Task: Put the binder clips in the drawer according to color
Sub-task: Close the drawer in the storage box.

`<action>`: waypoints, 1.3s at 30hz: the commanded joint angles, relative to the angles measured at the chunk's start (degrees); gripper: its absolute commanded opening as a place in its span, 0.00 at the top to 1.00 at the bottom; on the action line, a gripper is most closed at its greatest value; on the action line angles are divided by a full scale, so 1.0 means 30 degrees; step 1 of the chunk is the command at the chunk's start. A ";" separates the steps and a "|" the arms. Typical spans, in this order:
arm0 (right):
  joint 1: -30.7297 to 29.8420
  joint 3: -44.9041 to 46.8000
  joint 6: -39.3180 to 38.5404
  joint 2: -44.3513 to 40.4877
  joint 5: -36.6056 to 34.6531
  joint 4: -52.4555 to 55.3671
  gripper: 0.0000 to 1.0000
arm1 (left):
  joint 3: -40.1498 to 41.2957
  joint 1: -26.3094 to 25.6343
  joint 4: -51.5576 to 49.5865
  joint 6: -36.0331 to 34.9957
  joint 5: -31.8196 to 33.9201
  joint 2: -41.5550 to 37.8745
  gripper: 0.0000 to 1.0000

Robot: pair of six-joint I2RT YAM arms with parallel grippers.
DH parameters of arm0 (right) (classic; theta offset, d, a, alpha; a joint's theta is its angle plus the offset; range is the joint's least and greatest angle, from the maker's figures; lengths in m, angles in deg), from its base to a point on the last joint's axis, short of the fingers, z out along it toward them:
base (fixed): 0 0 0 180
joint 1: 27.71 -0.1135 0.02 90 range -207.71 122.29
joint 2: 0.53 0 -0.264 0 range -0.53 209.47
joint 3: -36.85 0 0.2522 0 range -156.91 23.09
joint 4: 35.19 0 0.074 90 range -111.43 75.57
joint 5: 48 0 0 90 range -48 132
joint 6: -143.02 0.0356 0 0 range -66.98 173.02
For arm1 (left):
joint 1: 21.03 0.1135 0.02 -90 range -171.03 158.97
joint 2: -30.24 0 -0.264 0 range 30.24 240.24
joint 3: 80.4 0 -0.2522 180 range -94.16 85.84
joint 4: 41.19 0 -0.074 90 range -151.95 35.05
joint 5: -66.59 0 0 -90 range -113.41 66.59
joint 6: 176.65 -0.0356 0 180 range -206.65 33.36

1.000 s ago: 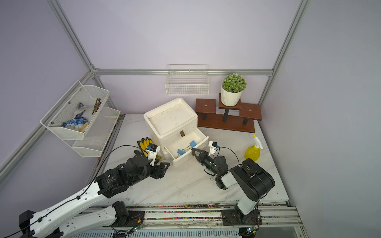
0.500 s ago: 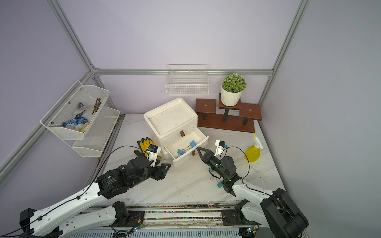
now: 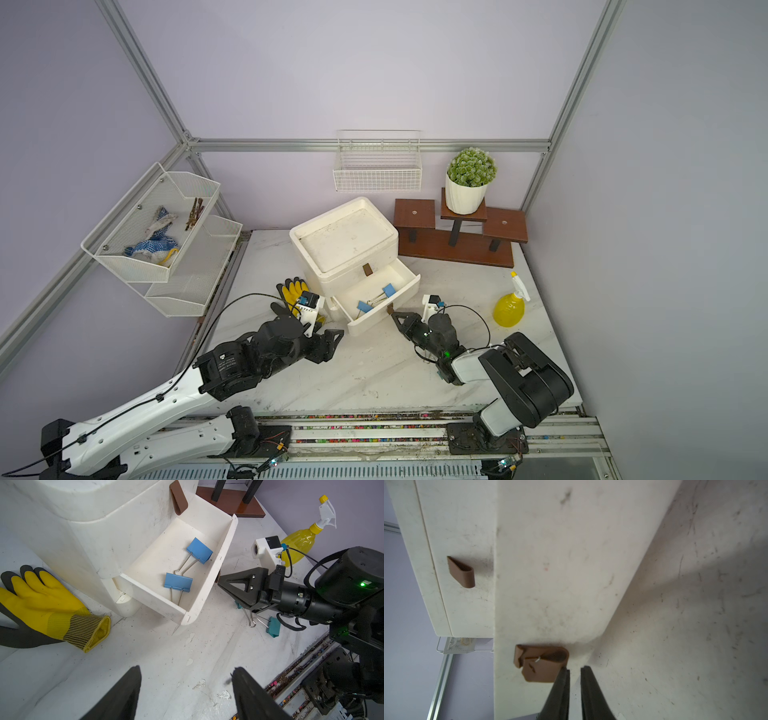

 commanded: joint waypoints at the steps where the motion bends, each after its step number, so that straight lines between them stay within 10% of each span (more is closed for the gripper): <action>1: 0.0003 -0.0864 0.0199 0.1041 0.0393 -0.1653 0.83 | 0.0288 -0.0049 0.0292 0.0481 0.0393 -0.0512 0.27; 39: -0.1483 -0.8189 0.0268 0.5926 -0.0694 -0.0026 0.83 | -0.0528 0.0594 -0.4339 0.3174 0.5647 -0.1206 0.21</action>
